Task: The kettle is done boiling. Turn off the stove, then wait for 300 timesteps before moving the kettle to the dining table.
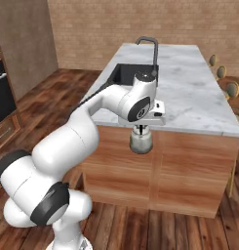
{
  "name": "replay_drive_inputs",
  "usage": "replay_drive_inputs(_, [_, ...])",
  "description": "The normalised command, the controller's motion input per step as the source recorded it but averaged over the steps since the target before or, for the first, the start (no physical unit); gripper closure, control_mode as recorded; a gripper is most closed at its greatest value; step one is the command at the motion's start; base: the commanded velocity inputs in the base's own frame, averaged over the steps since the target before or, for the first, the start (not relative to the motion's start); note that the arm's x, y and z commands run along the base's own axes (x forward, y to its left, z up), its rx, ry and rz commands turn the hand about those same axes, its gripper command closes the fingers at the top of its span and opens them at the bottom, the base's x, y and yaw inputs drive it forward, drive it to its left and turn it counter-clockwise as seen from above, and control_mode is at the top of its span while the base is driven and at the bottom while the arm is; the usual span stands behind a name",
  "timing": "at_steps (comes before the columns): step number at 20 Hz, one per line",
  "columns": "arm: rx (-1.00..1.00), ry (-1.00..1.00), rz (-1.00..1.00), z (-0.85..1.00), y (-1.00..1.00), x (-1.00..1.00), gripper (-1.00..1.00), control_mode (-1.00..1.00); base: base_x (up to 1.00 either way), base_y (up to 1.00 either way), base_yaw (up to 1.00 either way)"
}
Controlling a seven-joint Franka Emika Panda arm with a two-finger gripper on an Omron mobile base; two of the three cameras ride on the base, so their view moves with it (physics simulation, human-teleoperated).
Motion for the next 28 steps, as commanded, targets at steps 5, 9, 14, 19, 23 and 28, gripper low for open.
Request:
replay_drive_inputs(5, [0.0,0.0,0.0,0.0,0.0,0.0,1.0,1.0,0.04,-0.84,0.03])
replay_drive_inputs(9, [0.0,0.0,0.0,0.0,0.0,0.0,1.0,1.0,0.18,-0.76,0.06])
replay_drive_inputs(14, [0.0,0.0,0.0,0.0,0.0,0.0,1.0,1.0,0.33,-0.68,0.1])
replay_drive_inputs(19, [0.0,0.0,0.0,0.0,0.0,0.0,1.0,1.0,0.5,-0.55,0.13])
replay_drive_inputs(23, [0.0,0.0,0.0,0.0,0.0,0.0,1.0,1.0,0.64,-0.45,0.16])
replay_drive_inputs(28, [0.0,0.0,0.0,0.0,0.0,0.0,1.0,1.0,0.59,-0.48,0.19])
